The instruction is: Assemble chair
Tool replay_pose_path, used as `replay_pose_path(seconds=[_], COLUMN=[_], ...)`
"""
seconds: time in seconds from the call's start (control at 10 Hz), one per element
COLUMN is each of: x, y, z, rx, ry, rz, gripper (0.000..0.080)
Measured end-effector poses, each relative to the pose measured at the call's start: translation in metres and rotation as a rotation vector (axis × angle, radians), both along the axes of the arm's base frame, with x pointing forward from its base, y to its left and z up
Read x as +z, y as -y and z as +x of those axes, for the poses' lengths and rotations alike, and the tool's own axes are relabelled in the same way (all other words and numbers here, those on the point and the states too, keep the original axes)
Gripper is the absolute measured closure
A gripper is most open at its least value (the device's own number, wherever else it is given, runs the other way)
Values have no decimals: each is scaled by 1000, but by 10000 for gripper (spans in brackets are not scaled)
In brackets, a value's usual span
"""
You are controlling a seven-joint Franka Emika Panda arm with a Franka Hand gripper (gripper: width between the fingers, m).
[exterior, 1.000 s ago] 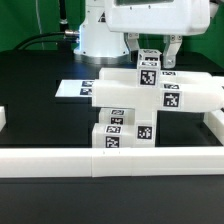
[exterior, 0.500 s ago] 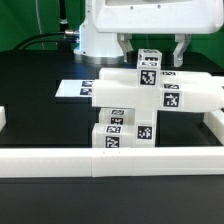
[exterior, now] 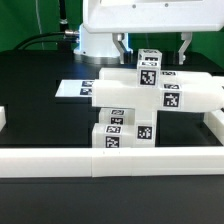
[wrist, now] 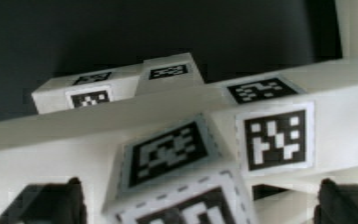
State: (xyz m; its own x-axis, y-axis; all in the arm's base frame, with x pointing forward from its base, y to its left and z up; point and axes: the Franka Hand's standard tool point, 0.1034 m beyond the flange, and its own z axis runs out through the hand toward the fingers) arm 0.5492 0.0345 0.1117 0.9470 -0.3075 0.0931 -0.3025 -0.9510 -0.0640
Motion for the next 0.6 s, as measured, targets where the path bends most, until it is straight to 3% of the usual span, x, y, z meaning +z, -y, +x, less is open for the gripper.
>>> replay_pose_path(seconds=[0.2,0.5,0.6], x=[-1,-1,-1], y=[-2,2,5], z=[0,0,0], rx=[162,340,361], ry=[3,4,4], rz=[-50,-76,-78], gripper=[151,151,271])
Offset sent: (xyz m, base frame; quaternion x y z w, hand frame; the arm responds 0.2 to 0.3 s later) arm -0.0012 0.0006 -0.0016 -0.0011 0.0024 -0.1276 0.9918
